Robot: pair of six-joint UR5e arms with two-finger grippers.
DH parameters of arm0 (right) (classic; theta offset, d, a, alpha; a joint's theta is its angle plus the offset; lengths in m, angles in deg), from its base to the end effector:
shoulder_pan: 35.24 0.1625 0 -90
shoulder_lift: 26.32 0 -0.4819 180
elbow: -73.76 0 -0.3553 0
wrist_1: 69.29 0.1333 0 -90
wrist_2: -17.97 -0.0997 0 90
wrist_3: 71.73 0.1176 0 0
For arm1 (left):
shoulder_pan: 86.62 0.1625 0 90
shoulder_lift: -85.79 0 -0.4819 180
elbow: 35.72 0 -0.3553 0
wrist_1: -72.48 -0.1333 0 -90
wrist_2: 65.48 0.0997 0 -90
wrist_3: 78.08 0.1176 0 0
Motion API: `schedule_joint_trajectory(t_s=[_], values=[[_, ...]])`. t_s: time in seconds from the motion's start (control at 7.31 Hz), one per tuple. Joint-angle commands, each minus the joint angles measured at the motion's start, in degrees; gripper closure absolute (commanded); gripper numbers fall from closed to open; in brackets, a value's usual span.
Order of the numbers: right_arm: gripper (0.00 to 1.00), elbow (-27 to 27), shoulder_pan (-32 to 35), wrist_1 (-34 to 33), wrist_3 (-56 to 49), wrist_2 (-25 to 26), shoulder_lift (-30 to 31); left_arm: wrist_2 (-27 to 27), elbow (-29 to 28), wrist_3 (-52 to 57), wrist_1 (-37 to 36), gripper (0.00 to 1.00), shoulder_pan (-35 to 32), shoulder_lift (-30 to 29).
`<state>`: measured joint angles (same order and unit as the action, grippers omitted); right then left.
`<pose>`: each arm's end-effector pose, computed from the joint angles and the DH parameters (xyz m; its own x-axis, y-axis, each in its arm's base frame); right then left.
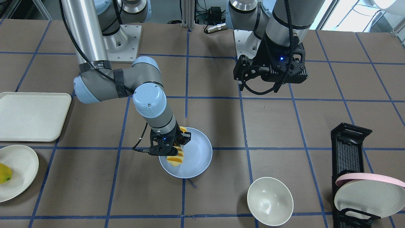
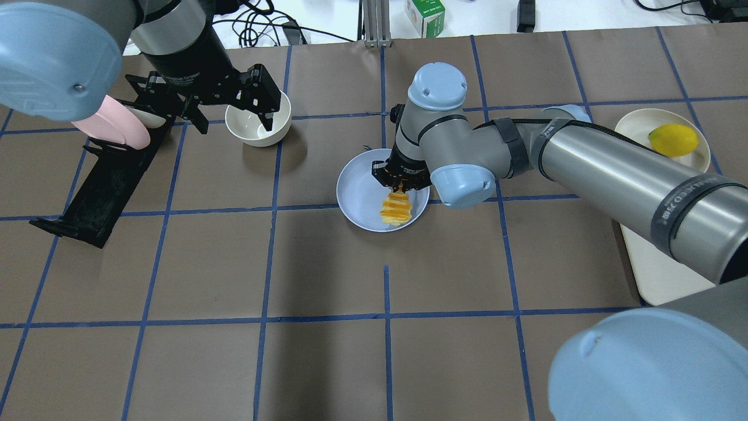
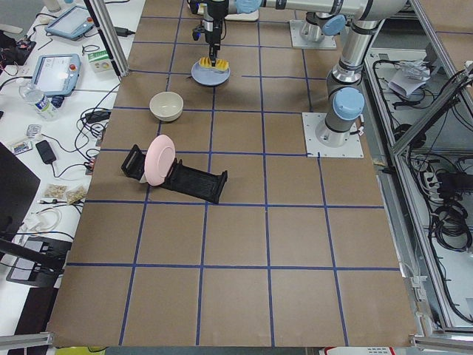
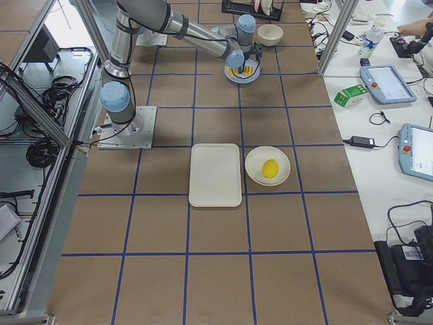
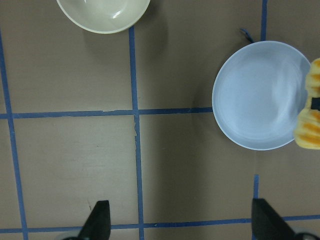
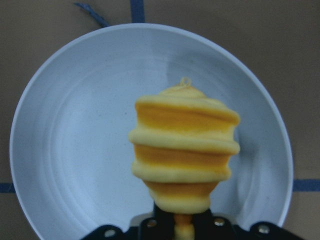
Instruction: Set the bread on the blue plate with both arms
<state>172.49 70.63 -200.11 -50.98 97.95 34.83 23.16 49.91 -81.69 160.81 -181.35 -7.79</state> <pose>0.3175 -0.5545 0.2579 -0.9800 0.0796 -0.1825 0.0793 0.9968 0.0087 -0.1760 -0.4771 0.5352 -0.9994 0.0206 0.0264 0.0195 0.9990 -0.0413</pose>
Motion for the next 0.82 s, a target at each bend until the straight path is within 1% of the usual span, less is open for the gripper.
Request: schedule_joint_trajectory(t_s=[0.0, 0.14, 0.27, 0.41, 0.55, 0.68], values=[[0.00, -0.20, 0.56, -0.31, 1.57, -0.09, -0.69, -0.05, 0.33, 0.01, 0.00, 0.00, 0.07, 0.42], [0.00, -0.37, 0.56, -0.31, 1.58, -0.44, -0.51, 0.04, 0.33, 0.09, 0.09, 0.00, 0.24, 0.42], [0.00, -1.94, 0.39, 0.04, 1.49, -0.70, -0.25, 0.04, 0.33, 0.01, 0.09, 0.00, 0.24, 0.42], [0.00, -5.00, 0.39, 2.04, 1.49, -0.53, 0.01, -0.05, 0.33, 0.01, 0.09, 0.00, 0.24, 0.34], [0.00, -7.82, 0.21, 7.02, 1.40, -0.44, 0.02, 0.04, 0.33, 0.01, 0.09, 0.00, 0.33, 0.34], [0.00, -9.24, -0.31, 9.85, 0.96, -0.35, 0.10, 0.04, 0.33, 0.27, 0.09, 0.00, 0.42, 0.34]])
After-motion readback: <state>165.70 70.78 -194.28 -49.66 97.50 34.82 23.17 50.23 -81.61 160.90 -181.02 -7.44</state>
